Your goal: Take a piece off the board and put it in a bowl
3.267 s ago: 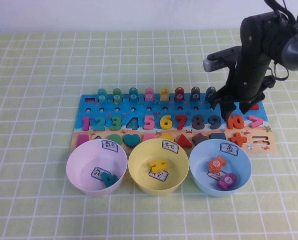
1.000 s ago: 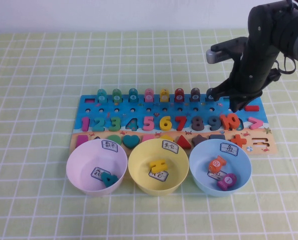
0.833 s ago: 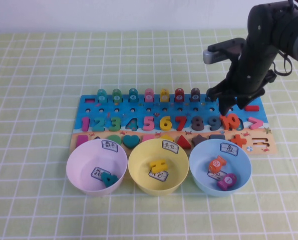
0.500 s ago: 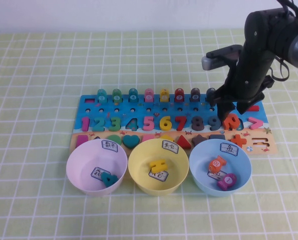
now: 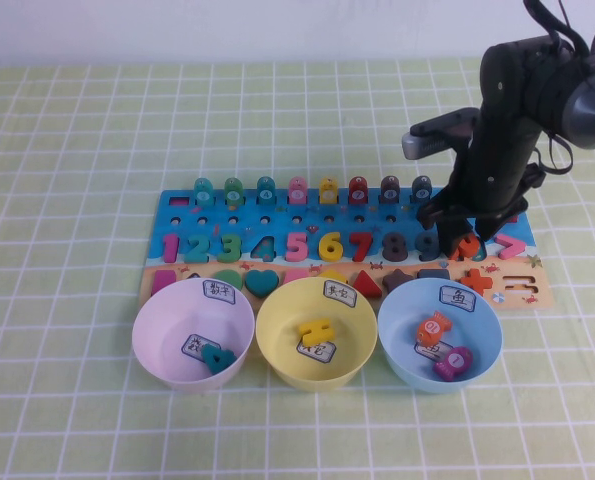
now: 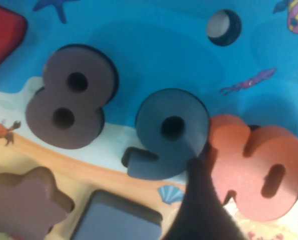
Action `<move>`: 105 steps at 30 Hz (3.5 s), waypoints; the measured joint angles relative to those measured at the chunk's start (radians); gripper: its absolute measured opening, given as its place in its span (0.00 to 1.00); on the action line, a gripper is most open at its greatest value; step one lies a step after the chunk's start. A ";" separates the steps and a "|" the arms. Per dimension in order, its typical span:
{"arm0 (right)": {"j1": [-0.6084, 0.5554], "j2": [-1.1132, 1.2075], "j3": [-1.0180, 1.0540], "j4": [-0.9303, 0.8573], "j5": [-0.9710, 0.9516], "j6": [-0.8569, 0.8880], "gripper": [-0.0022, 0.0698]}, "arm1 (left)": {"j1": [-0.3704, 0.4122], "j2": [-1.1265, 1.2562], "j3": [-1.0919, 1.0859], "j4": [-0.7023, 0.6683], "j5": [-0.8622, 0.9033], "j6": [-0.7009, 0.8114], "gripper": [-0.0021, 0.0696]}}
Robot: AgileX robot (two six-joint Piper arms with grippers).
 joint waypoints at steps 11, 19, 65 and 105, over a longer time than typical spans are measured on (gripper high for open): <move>0.000 0.003 0.000 -0.008 0.000 0.000 0.57 | 0.000 0.000 0.000 0.000 0.000 0.000 0.02; 0.000 0.016 0.000 -0.008 0.000 0.000 0.49 | 0.000 0.000 0.000 0.000 0.000 0.000 0.02; 0.138 -0.232 0.000 0.016 0.006 -0.029 0.48 | 0.000 0.000 0.000 0.000 0.000 0.000 0.02; 0.476 -0.091 -0.100 0.380 -0.059 -0.417 0.33 | 0.000 0.000 0.000 0.000 0.000 0.000 0.02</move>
